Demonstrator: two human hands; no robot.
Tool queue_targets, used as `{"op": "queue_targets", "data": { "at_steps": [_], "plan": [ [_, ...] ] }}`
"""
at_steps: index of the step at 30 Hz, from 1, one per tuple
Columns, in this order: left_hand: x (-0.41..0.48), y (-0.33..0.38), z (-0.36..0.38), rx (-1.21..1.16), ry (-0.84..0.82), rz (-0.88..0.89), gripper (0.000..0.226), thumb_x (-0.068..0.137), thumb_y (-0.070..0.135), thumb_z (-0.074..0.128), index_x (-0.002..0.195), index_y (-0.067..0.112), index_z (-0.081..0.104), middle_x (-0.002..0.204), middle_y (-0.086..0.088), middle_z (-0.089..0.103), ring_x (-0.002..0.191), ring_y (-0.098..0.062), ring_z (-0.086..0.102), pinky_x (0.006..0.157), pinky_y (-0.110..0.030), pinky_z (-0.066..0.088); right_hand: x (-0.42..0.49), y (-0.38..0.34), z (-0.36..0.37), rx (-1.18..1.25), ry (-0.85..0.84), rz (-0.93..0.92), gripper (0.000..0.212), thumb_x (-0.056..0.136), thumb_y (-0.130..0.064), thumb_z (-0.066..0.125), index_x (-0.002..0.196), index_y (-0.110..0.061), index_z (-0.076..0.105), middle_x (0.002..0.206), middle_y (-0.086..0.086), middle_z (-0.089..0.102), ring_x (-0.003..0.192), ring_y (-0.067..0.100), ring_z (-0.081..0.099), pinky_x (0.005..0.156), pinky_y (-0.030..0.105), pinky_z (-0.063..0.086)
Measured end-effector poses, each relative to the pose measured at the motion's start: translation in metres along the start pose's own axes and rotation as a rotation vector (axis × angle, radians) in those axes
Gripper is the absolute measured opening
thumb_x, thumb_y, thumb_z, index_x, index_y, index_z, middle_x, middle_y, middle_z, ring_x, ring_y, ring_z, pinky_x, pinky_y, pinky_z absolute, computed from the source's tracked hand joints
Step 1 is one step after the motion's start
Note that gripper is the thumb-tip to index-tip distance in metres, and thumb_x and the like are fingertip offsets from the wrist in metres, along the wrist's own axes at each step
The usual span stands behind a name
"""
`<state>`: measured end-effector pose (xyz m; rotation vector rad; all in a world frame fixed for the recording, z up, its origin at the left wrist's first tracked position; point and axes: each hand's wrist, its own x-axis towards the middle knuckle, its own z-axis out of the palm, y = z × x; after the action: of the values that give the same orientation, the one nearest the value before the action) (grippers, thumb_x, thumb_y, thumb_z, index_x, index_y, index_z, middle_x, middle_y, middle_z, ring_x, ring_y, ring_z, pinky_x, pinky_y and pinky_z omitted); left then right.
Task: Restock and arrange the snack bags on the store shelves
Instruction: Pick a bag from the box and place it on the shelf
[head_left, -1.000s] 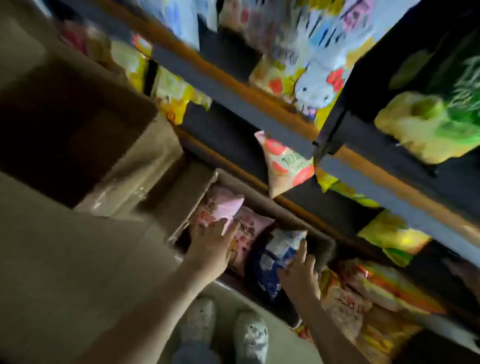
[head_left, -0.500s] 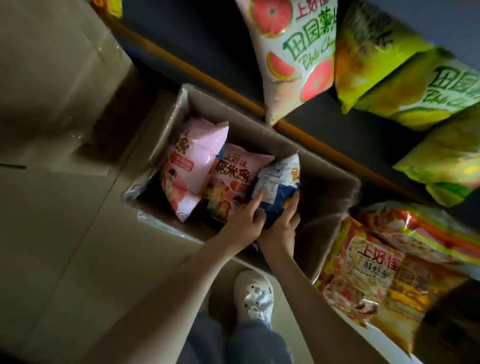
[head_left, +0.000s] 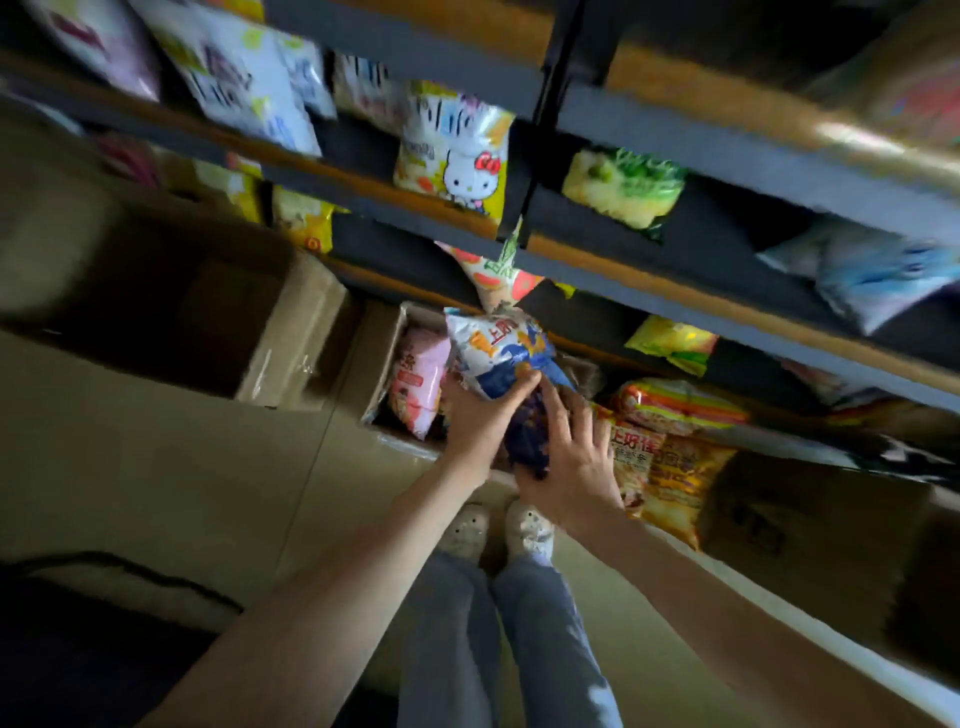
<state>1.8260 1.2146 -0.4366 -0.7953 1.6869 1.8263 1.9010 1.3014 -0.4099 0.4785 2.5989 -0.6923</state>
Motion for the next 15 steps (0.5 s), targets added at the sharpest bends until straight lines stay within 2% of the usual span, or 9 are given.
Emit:
{"op": "queue_targets", "data": {
  "at_steps": [3,4,6,8,11,14,15],
  "plan": [
    [-0.064,0.056,0.02,0.025,-0.049,0.077,0.044,0.073,0.016,0.083,0.097,0.027,0.048,0.093,0.006,0.065,0.077,0.004,0.063,0.072,-0.017,0.055,-0.044,-0.018,-0.077,0.063,0.099,-0.032,0.085,0.072,-0.041,0.053,0.15,-0.027,0.023,0.149,0.012,0.03,0.125,0.041,0.03,0.103,0.055,0.032],
    [-0.086,0.071,0.028,0.006,-0.053,0.094,0.044,0.073,0.015,0.083,0.099,0.024,0.049,0.095,0.003,0.067,0.077,0.002,0.065,0.072,-0.019,0.056,-0.058,-0.018,-0.099,0.092,0.149,-0.051,0.081,0.072,-0.038,0.054,0.148,-0.027,0.03,0.146,0.012,0.035,0.119,0.041,0.034,0.099,0.055,0.035],
    [-0.124,0.09,0.041,-0.03,-0.086,0.108,0.061,0.068,0.022,0.085,0.115,0.015,0.046,0.11,-0.005,0.066,0.089,-0.011,0.068,0.081,-0.033,0.058,-0.086,-0.014,-0.136,0.153,0.25,-0.114,0.071,0.077,-0.028,0.06,0.144,-0.024,0.039,0.142,0.009,0.041,0.113,0.038,0.038,0.097,0.053,0.039],
    [-0.161,0.106,0.053,-0.026,-0.159,0.123,0.073,0.07,0.024,0.084,0.126,0.015,0.038,0.118,-0.005,0.063,0.094,-0.013,0.067,0.079,-0.032,0.058,-0.112,-0.004,-0.169,0.213,0.317,-0.14,0.065,0.083,-0.018,0.064,0.144,-0.022,0.04,0.143,0.005,0.041,0.117,0.033,0.036,0.102,0.051,0.035],
    [-0.208,0.111,0.078,0.017,-0.303,0.142,0.072,0.074,0.021,0.082,0.13,0.023,0.037,0.124,-0.002,0.061,0.105,-0.016,0.064,0.088,-0.037,0.054,-0.148,0.024,-0.222,0.258,0.366,-0.065,0.079,0.084,-0.031,0.069,0.149,-0.025,0.025,0.149,0.003,0.03,0.13,0.025,0.025,0.11,0.042,0.024],
    [-0.269,0.112,0.113,0.074,-0.448,0.213,0.042,0.083,0.018,0.073,0.114,0.034,0.05,0.113,0.01,0.065,0.098,-0.007,0.063,0.081,-0.031,0.052,-0.187,0.065,-0.275,0.316,0.303,-0.002,0.106,0.071,-0.049,0.077,0.151,-0.032,0.008,0.155,0.001,0.016,0.141,0.025,0.015,0.113,0.043,0.019],
    [-0.288,0.112,0.126,0.092,-0.492,0.219,0.038,0.085,0.018,0.071,0.112,0.036,0.052,0.113,0.011,0.065,0.099,-0.007,0.063,0.083,-0.033,0.051,-0.2,0.079,-0.291,0.353,0.283,-0.014,0.112,0.067,-0.052,0.078,0.151,-0.033,0.006,0.156,0.001,0.015,0.142,0.025,0.015,0.114,0.042,0.02]
  ]
}}
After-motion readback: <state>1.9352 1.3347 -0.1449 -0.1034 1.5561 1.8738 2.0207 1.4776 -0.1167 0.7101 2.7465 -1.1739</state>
